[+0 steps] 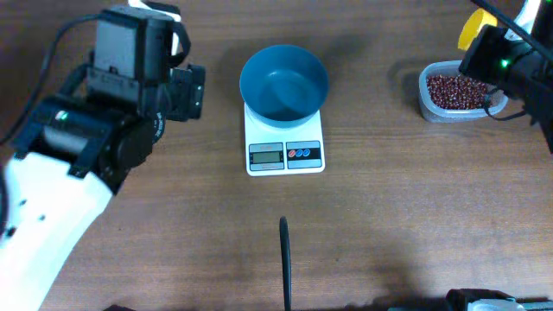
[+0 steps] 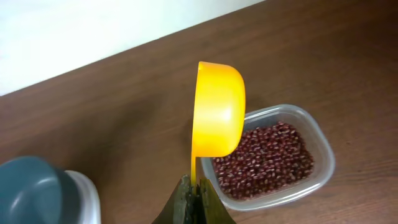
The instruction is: Scoop item into bowl and weigh 50g on scale
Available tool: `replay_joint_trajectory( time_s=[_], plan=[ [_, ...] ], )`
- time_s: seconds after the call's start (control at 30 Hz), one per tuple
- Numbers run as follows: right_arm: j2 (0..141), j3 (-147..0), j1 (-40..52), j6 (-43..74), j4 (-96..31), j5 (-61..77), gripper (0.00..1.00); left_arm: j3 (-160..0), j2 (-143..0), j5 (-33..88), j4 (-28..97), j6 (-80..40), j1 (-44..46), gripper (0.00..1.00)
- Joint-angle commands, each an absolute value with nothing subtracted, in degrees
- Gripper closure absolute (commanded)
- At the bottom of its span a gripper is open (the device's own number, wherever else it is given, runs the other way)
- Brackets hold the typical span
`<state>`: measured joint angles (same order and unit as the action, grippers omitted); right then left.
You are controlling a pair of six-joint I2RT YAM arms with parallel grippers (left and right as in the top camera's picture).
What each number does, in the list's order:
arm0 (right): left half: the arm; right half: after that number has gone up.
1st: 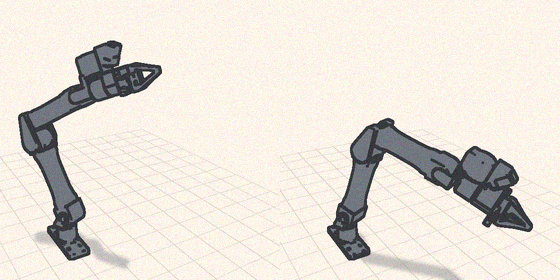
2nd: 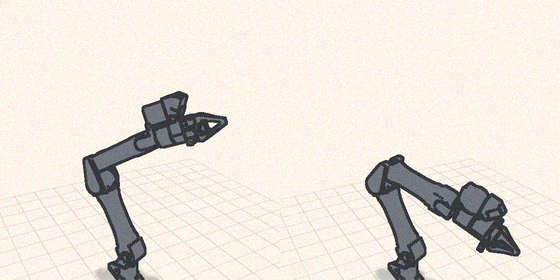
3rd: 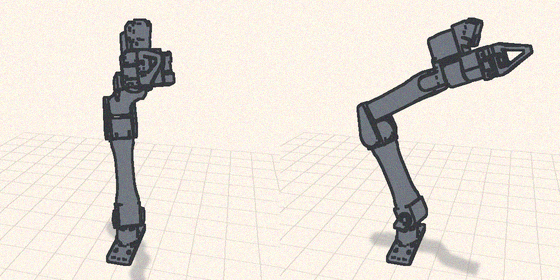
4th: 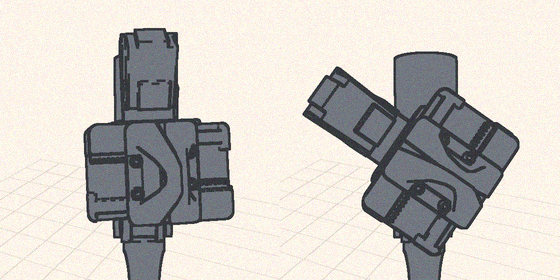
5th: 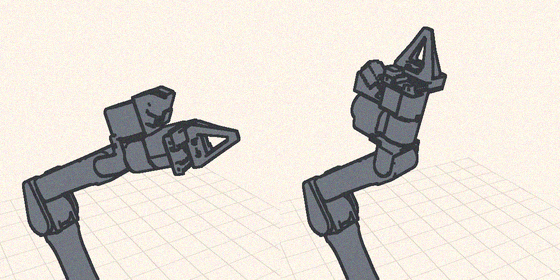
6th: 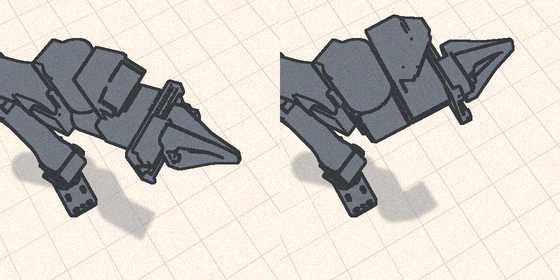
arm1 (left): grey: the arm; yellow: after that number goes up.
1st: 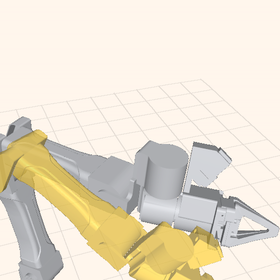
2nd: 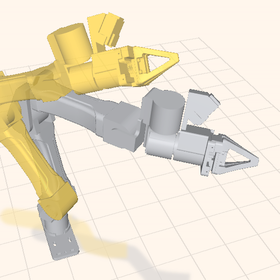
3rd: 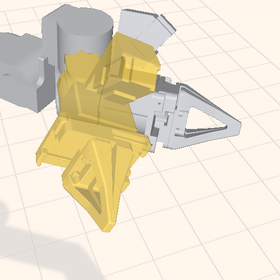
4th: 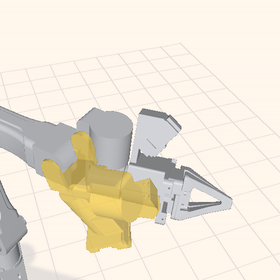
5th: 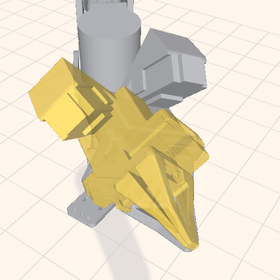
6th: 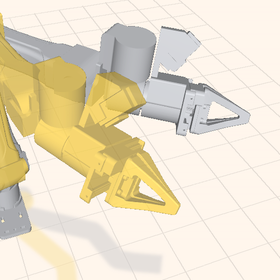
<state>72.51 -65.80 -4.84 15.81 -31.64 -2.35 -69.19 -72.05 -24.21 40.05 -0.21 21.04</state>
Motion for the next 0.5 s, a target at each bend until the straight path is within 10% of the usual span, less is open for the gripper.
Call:
replay_joint_trajectory(
  time_s=[0.0, 0.07, 0.27, 0.47],
  plan=[
    [72.73, -66.87, -5.02, 15.42, -30.61, -6.35, 0.96, -69.25, -76.93, -9.54, 39.97, -0.25, 20.84, 0.01],
    [73.38, -66.87, -5.02, 15.40, -29.91, -6.50, 0.96, -69.25, -77.91, -1.78, 39.99, -0.47, 20.84, 0.05],
    [75.55, -66.87, -5.02, 15.20, -27.22, -6.55, 0.96, -69.25, -81.65, 12.47, 40.60, -0.45, 22.90, 1.00],
    [76.23, -66.87, -7.64, 14.81, -25.04, -6.22, 0.96, -69.25, -91.26, 12.40, 41.54, -0.45, 32.82, 1.00]
  ],
)
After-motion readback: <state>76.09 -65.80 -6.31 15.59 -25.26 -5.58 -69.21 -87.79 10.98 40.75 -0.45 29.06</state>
